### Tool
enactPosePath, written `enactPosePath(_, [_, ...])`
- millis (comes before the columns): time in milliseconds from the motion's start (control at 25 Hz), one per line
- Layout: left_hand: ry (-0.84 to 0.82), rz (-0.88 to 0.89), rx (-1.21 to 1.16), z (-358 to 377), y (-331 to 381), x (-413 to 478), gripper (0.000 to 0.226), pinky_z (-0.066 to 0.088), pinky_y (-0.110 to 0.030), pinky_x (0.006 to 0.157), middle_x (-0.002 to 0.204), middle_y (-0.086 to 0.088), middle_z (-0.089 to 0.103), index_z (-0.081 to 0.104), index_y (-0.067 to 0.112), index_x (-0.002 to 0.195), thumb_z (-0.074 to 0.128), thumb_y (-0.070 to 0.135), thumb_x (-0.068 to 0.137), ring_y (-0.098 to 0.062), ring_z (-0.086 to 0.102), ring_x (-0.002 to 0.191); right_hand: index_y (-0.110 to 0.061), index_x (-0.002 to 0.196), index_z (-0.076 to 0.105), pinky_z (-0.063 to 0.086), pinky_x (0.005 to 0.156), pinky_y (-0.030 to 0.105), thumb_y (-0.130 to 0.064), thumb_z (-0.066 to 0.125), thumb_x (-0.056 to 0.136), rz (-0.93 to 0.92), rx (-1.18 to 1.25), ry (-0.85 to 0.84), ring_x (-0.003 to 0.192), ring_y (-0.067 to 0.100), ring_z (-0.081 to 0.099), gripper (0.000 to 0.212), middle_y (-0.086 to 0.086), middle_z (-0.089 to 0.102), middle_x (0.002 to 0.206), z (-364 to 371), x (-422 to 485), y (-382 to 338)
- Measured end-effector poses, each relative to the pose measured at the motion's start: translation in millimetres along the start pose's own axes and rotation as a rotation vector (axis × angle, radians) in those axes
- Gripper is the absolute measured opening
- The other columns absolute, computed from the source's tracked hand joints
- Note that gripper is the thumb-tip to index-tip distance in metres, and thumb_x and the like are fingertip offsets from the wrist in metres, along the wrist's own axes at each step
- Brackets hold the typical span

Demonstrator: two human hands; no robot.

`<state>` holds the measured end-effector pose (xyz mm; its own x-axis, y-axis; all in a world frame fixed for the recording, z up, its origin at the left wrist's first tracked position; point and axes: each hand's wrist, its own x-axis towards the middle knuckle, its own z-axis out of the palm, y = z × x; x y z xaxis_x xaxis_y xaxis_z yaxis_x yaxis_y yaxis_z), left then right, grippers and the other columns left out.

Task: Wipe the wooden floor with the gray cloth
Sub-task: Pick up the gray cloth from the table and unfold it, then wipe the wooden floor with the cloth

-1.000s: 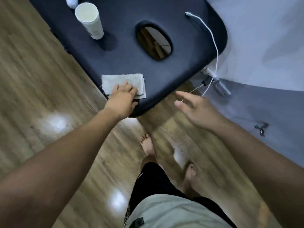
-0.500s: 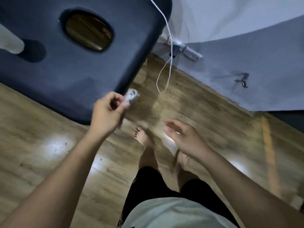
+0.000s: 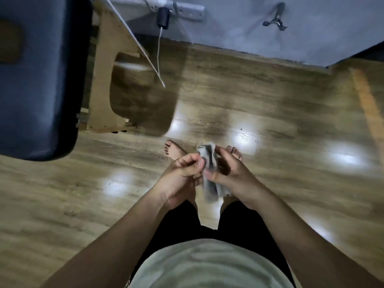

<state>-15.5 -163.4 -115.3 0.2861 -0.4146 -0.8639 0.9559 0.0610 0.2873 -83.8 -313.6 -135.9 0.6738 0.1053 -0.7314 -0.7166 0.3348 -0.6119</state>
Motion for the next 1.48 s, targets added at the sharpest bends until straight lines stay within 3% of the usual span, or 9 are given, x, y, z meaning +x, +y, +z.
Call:
enactPosePath(200, [-0.112, -0.026, -0.023, 44.6, -49.0, 33.2, 0.027, 0.042, -0.032, 0.101, 0.117, -0.001, 0.067, 0.073, 0.023, 0.105, 0.047, 0.024, 0.096, -0.016, 0.059, 0.114, -0.019, 0.092, 0.071, 0.050, 0.087, 0.048, -0.017, 0.061, 0.094, 0.030, 0.201, 0.548, 0.091, 0.027, 0.065, 0.010, 0.009, 0.071, 0.093, -75.6, -10.4, 23.3])
enactPosePath(320, [-0.204, -0.126, -0.019, 53.7, -63.0, 76.9, 0.053, 0.048, -0.026, 0.102, 0.115, 0.017, 0.073, 0.077, 0.037, 0.109, 0.024, 0.030, 0.105, -0.002, 0.064, 0.114, -0.010, 0.111, 0.066, 0.048, 0.086, 0.048, -0.035, 0.063, 0.089, 0.129, 0.390, 0.387, 0.100, 0.034, 0.063, 0.033, 0.012, 0.070, 0.106, -133.7, 6.1, 46.5])
enactPosePath(520, [0.044, -0.311, 0.064, 21.9, -113.0, 197.9, 0.034, 0.058, -0.027, 0.077, 0.102, 0.001, 0.078, 0.082, 0.022, 0.094, 0.055, 0.043, 0.094, -0.014, 0.074, 0.097, -0.006, 0.131, 0.059, 0.044, 0.106, 0.041, -0.034, 0.065, 0.086, 0.305, 0.650, 0.225, 0.122, 0.027, 0.060, 0.054, 0.015, 0.063, 0.130, -174.9, 74.6, 142.5])
enactPosePath(720, [0.347, -0.329, 0.366, -57.0, -164.2, 333.0, 0.018, 0.058, -0.043, 0.088, 0.112, -0.015, 0.073, 0.072, 0.010, 0.109, 0.059, 0.014, 0.097, -0.033, 0.069, 0.108, -0.007, 0.108, 0.070, 0.055, 0.089, 0.042, -0.033, 0.071, 0.084, 0.317, 0.245, 0.354, 0.103, 0.028, 0.070, 0.035, 0.013, 0.074, 0.105, -200.1, 192.3, 251.7])
enactPosePath(880, [0.296, -0.037, 0.452, -78.1, -130.5, 461.6, 0.022, 0.057, -0.029, 0.052, 0.081, -0.003, 0.073, 0.069, 0.019, 0.085, 0.055, 0.004, 0.095, -0.023, 0.070, 0.075, -0.013, 0.103, 0.069, 0.057, 0.087, 0.047, -0.033, 0.068, 0.089, 0.107, -0.120, 0.539, 0.092, 0.024, 0.072, 0.024, 0.009, 0.074, 0.098, -241.9, 329.4, 260.7])
enactPosePath(1000, [0.250, 0.150, 0.552, -91.0, -94.5, 548.8, 0.005, 0.058, -0.030, 0.059, 0.084, -0.002, 0.069, 0.064, 0.019, 0.089, 0.064, 0.020, 0.094, -0.020, 0.066, 0.076, -0.019, 0.122, 0.060, 0.056, 0.091, 0.041, -0.045, 0.063, 0.088, 0.000, -0.243, 0.664, 0.102, 0.023, 0.068, 0.042, 0.004, 0.071, 0.110, -297.0, 415.8, 255.5])
enactPosePath(1160, [0.267, 0.096, 2.280, -168.2, -56.7, 614.7, 0.108, 0.031, -0.060, 0.115, 0.162, -0.018, 0.012, 0.013, 0.020, 0.155, 0.078, 0.052, 0.076, -0.042, 0.018, 0.148, -0.018, 0.151, 0.024, 0.040, 0.108, 0.040, -0.049, 0.026, 0.094, -0.023, -1.163, 0.695, 0.136, 0.036, 0.037, 0.065, 0.018, 0.035, 0.150, -333.2, 463.7, 280.0])
enactPosePath(1240, [0.214, -0.020, 2.468, -191.3, -36.6, 623.8, 0.143, 0.014, -0.072, 0.114, 0.160, -0.012, -0.033, -0.024, 0.027, 0.153, 0.082, 0.063, 0.064, -0.052, -0.018, 0.147, -0.020, 0.154, 0.016, 0.024, 0.119, 0.045, -0.053, -0.007, 0.089, -0.091, -1.355, 0.513, 0.148, 0.036, 0.016, 0.077, 0.015, 0.015, 0.161, -308.2, 471.4, 311.4])
enactPosePath(1480, [0.148, 0.166, 2.359, -231.8, -35.3, 648.4, 0.170, 0.021, -0.079, 0.106, 0.143, -0.002, -0.058, -0.045, 0.039, 0.138, 0.090, 0.066, 0.039, -0.052, -0.029, 0.142, -0.042, 0.154, 0.013, -0.002, 0.119, 0.053, -0.054, 0.025, 0.099, -0.074, -1.391, 0.694, 0.150, 0.034, -0.011, 0.057, 0.005, 0.000, 0.165, -276.6, 498.4, 366.0])
